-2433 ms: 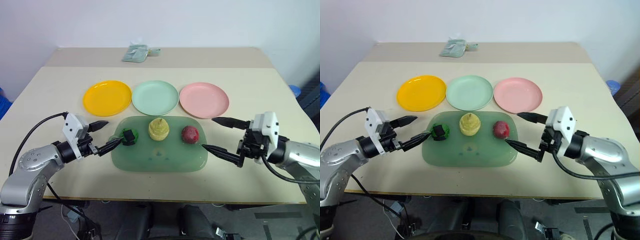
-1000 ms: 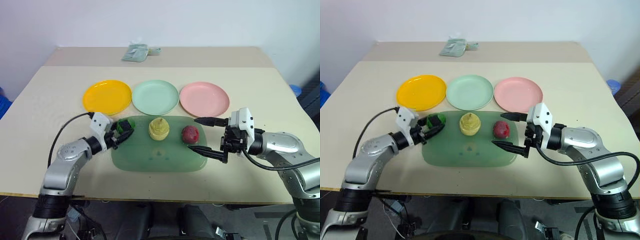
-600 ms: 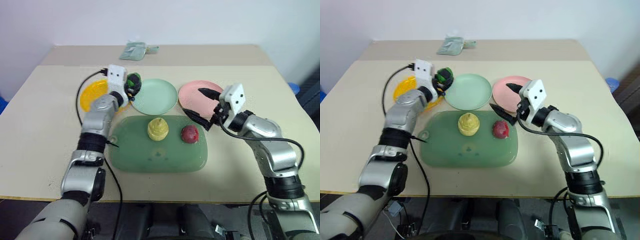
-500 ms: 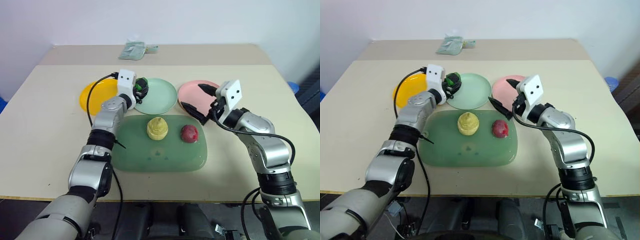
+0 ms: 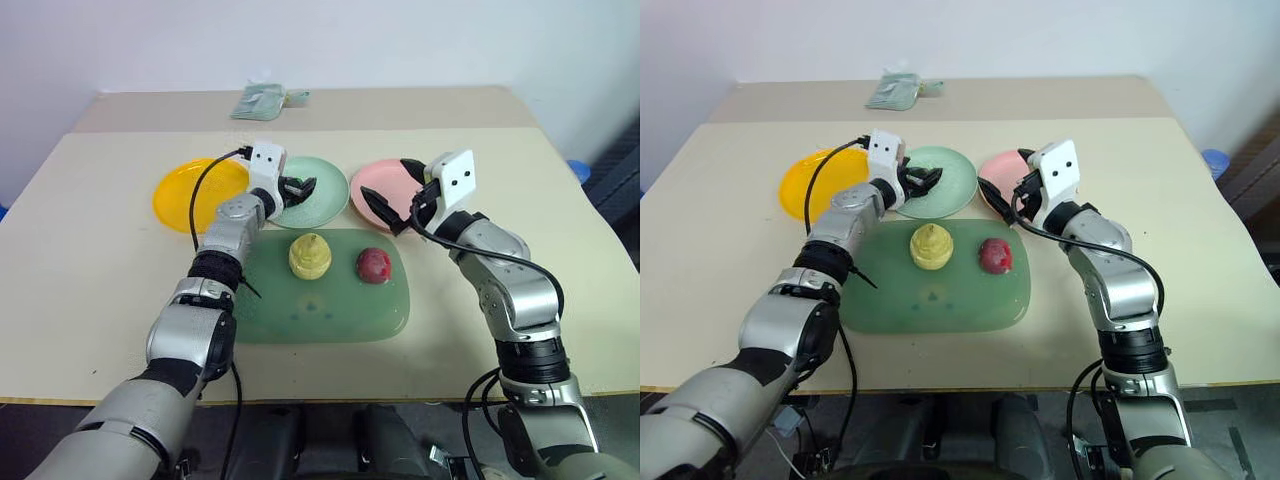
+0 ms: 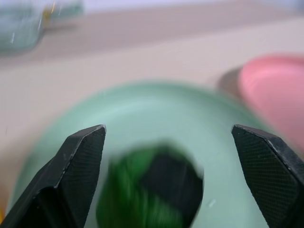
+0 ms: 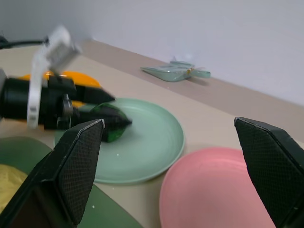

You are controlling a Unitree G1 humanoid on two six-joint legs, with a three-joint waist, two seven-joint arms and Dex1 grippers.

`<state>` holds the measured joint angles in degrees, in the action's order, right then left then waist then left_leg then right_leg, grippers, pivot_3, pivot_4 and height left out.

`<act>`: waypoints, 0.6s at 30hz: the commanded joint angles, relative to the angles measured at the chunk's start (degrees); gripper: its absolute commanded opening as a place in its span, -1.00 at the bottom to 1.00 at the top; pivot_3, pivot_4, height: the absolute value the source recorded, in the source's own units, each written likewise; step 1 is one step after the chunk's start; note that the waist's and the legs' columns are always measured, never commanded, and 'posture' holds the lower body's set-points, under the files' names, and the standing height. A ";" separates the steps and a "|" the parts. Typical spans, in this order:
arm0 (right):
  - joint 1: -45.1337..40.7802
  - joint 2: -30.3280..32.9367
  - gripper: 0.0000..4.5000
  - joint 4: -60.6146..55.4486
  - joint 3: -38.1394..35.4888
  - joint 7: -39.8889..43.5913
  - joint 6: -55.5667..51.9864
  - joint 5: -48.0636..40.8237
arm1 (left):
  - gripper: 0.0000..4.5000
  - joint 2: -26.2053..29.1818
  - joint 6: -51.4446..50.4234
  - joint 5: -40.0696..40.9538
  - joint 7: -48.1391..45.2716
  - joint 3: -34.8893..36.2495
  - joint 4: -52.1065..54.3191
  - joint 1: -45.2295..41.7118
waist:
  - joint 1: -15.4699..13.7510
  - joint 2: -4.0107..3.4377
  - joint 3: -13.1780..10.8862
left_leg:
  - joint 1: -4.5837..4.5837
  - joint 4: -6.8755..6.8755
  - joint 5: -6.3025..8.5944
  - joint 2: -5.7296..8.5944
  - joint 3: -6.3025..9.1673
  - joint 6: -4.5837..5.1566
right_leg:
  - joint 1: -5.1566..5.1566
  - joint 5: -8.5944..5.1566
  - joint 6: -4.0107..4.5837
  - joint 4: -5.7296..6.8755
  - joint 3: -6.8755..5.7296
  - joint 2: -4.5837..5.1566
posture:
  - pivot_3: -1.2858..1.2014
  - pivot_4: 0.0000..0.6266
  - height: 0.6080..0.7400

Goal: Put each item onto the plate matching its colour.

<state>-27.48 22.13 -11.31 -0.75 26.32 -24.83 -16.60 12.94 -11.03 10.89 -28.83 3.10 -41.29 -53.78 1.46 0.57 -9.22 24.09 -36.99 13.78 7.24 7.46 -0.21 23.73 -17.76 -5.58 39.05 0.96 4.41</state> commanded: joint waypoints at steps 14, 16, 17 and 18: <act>16.54 8.79 1.00 -19.96 -8.08 7.18 -8.26 -10.91 | 0.98 17.22 -23.73 20.18 -26.30 -0.42 45.60 21.04 | -1.04 -0.04 0.02 | -0.05 -0.14 0.00 0.03 0.06 -0.01 | -0.20 -0.01 0.01 -0.09 0.03 0.00 | 0.03 -0.52 1.00; 21.17 10.51 1.00 -23.50 -10.90 8.00 -9.59 -13.19 | 0.98 17.32 -22.41 18.65 -26.75 -2.07 45.92 21.87 | -1.16 -0.04 0.02 | -0.11 -0.12 0.00 0.03 0.06 0.00 | -0.25 -0.01 0.01 -0.10 0.03 0.00 | 0.03 -0.52 1.00; 22.86 11.04 1.00 -24.86 -12.01 8.03 -10.24 -14.20 | 0.98 17.31 -21.94 18.25 -27.03 -2.79 46.19 22.24 | -1.04 -0.04 0.02 | -0.15 -0.10 0.01 0.02 0.07 0.01 | -0.28 -0.01 0.02 -0.11 0.02 0.00 | 0.03 -0.52 1.00; 24.03 11.37 1.00 -25.67 -12.91 7.74 -10.63 -14.82 | 0.98 17.11 -20.62 16.88 -26.74 -3.94 45.97 22.36 | -1.01 -0.04 0.02 | -0.17 -0.10 0.00 0.02 0.07 0.01 | -0.30 -0.01 0.01 -0.11 0.03 0.00 | 0.03 -0.52 1.00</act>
<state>-3.60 32.87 -33.26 -11.18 34.02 -35.10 -29.25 29.91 -34.02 28.95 -55.18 0.20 2.98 -31.09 0.45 0.53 -9.20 23.92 -37.09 13.78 7.26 7.53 -0.20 23.42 -17.77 -5.56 38.94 0.99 4.41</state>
